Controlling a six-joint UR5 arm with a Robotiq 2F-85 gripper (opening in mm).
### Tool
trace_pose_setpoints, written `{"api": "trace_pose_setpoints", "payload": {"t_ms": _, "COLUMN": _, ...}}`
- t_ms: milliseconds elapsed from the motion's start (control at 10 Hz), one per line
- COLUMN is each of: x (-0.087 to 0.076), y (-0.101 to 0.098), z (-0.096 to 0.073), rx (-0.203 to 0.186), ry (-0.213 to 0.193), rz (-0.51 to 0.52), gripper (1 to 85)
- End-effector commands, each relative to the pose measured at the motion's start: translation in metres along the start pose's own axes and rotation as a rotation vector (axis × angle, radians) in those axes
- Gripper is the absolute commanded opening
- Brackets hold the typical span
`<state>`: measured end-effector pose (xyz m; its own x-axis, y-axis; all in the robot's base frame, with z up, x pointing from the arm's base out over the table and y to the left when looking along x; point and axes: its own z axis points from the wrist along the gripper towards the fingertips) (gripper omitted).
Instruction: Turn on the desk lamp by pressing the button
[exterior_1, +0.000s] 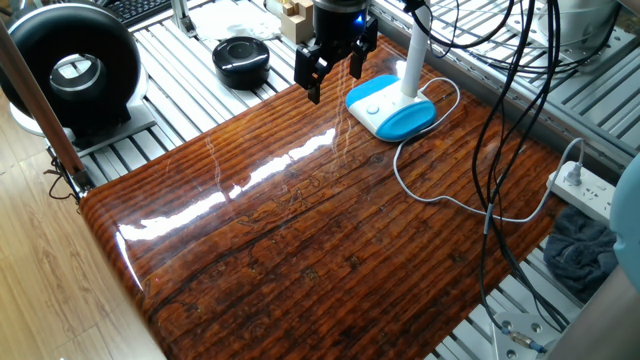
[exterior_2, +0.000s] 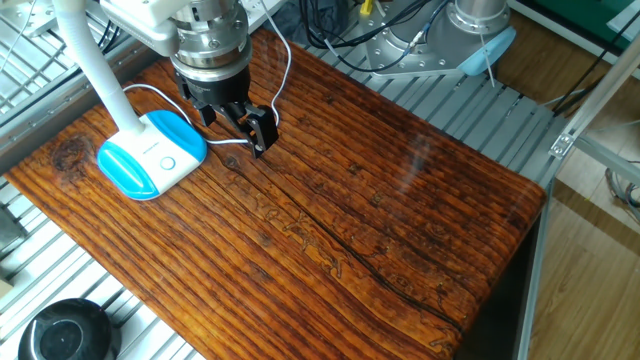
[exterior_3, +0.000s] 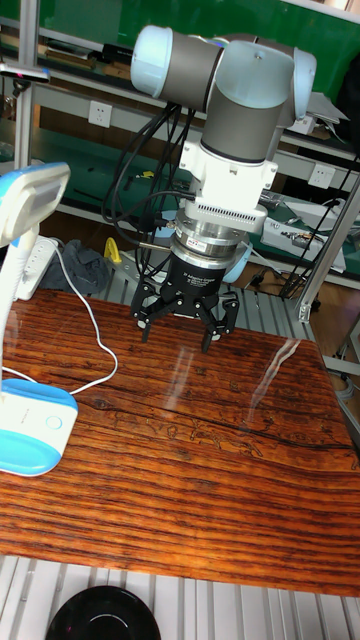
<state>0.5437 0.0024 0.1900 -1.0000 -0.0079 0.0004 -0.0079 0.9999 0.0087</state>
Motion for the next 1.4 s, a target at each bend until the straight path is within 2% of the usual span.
{"api": "trace_pose_setpoints", "payload": {"t_ms": 0, "x": 0.000, "y": 0.002, "z": 0.000, "rx": 0.000, "ry": 0.000, "rz": 0.000, "gripper": 84.0}}
{"api": "trace_pose_setpoints", "payload": {"t_ms": 100, "x": -0.012, "y": 0.053, "z": -0.004, "rx": -0.195, "ry": -0.043, "rz": 0.032, "gripper": 1.0}}
{"api": "trace_pose_setpoints", "payload": {"t_ms": 700, "x": -0.017, "y": 0.059, "z": -0.003, "rx": -0.189, "ry": -0.055, "rz": 0.044, "gripper": 1.0}}
{"api": "trace_pose_setpoints", "payload": {"t_ms": 800, "x": -0.017, "y": 0.057, "z": -0.003, "rx": -0.164, "ry": -0.048, "rz": 0.035, "gripper": 1.0}}
{"api": "trace_pose_setpoints", "payload": {"t_ms": 900, "x": -0.018, "y": 0.051, "z": -0.002, "rx": -0.117, "ry": -0.048, "rz": -0.009, "gripper": 1.0}}
{"api": "trace_pose_setpoints", "payload": {"t_ms": 1000, "x": -0.023, "y": 0.055, "z": -0.003, "rx": -0.084, "ry": -0.055, "rz": -0.057, "gripper": 1.0}}
{"api": "trace_pose_setpoints", "payload": {"t_ms": 1200, "x": -0.030, "y": 0.069, "z": -0.014, "rx": -0.061, "ry": -0.065, "rz": -0.134, "gripper": 1.0}}
{"api": "trace_pose_setpoints", "payload": {"t_ms": 1300, "x": -0.031, "y": 0.069, "z": -0.016, "rx": -0.038, "ry": -0.062, "rz": -0.178, "gripper": 1.0}}
